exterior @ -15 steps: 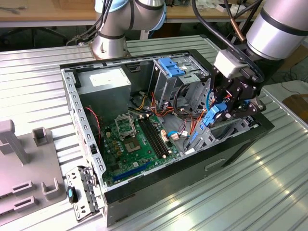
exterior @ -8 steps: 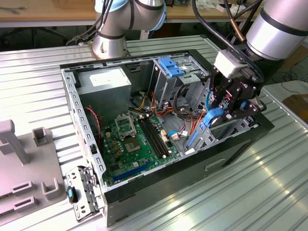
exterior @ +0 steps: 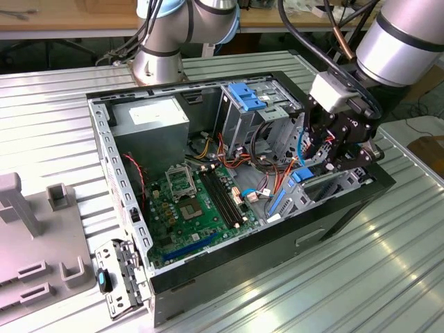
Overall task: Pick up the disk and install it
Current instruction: 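Insert the disk into the insertion slot, then insert the first disk wire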
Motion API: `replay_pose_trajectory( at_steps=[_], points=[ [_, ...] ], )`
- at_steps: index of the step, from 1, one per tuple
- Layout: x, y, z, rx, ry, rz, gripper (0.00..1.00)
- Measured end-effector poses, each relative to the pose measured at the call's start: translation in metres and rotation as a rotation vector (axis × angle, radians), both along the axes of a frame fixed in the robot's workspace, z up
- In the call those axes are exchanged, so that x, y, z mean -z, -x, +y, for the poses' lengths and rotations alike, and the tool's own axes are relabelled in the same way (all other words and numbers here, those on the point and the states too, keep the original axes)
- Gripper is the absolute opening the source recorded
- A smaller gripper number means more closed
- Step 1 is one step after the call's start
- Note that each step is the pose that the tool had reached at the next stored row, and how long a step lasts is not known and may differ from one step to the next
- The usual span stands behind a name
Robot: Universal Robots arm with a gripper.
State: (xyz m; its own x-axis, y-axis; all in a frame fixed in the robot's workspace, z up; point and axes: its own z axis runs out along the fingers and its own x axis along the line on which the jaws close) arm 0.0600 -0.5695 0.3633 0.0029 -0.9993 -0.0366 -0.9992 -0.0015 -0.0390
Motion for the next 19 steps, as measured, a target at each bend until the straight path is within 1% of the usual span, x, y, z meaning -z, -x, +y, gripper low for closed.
replay_pose_trajectory(
  at_steps=[1, 3, 5, 6, 7, 8, 19],
  points=[
    [0.0002, -0.0055, 0.0000, 0.000, -0.0001, 0.0000, 0.24],
    [0.0003, -0.0125, 0.0001, 0.000, 0.0000, 0.0000, 0.12],
    [0.0004, -0.0187, 0.0001, 0.000, 0.0000, 0.0000, 0.11],
    [0.0005, -0.0252, 0.0001, 0.000, 0.0001, 0.0000, 0.11],
    [0.0007, -0.0296, 0.0001, 0.000, 0.0000, 0.0000, 0.11],
    [0.0008, -0.0319, 0.0001, 0.000, 0.0000, 0.0000, 0.11],
    [0.0008, -0.0329, 0.0001, 0.000, 0.0000, 0.0000, 0.11]
  ],
)
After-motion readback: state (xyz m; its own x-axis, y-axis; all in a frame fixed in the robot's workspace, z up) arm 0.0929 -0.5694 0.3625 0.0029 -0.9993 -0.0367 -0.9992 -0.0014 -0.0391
